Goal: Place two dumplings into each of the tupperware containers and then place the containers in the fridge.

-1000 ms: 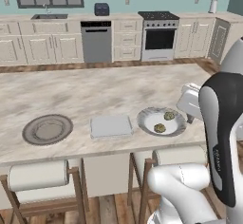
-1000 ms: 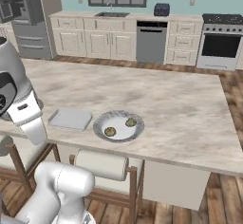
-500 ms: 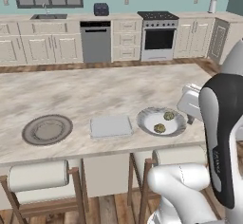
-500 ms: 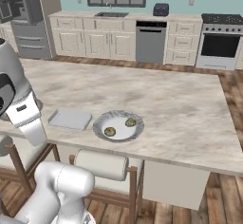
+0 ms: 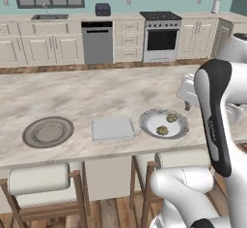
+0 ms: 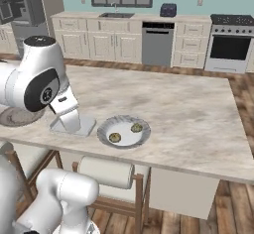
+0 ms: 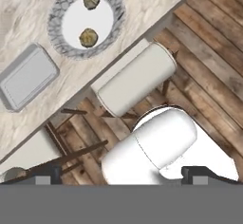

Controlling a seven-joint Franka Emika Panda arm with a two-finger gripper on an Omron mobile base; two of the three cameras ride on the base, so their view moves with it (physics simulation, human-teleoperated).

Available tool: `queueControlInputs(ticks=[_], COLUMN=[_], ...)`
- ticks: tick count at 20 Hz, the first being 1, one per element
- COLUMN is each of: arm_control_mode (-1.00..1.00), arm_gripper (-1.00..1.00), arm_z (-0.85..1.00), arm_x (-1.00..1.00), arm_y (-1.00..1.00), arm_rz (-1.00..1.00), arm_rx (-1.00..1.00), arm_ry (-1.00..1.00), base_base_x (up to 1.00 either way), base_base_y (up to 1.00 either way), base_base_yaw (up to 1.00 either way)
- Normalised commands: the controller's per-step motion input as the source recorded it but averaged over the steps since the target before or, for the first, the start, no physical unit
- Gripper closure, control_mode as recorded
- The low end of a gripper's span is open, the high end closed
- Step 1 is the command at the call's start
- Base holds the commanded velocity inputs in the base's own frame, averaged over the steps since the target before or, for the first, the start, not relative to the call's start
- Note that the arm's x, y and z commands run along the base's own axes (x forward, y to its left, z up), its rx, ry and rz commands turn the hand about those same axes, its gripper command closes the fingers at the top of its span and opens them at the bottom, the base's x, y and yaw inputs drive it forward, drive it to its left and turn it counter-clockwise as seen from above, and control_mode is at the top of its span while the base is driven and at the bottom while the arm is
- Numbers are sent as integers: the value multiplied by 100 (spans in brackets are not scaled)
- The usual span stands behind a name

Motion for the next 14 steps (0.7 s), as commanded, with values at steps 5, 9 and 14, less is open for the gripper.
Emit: queueControlInputs(ticks=[5,9,14], arm_control_mode=[-100,-100,-100], arm_gripper=[-100,-100,-100], arm_z=[-64,-86,-68], arm_x=[100,77,47], arm_y=[-17,0,-3], arm_rz=[6,3,0], arm_rx=[0,-6,-6], arm_ry=[0,0,4], base_base_x=[0,0,0], base_base_y=[0,0,0], base_base_yaw=[0,0,0])
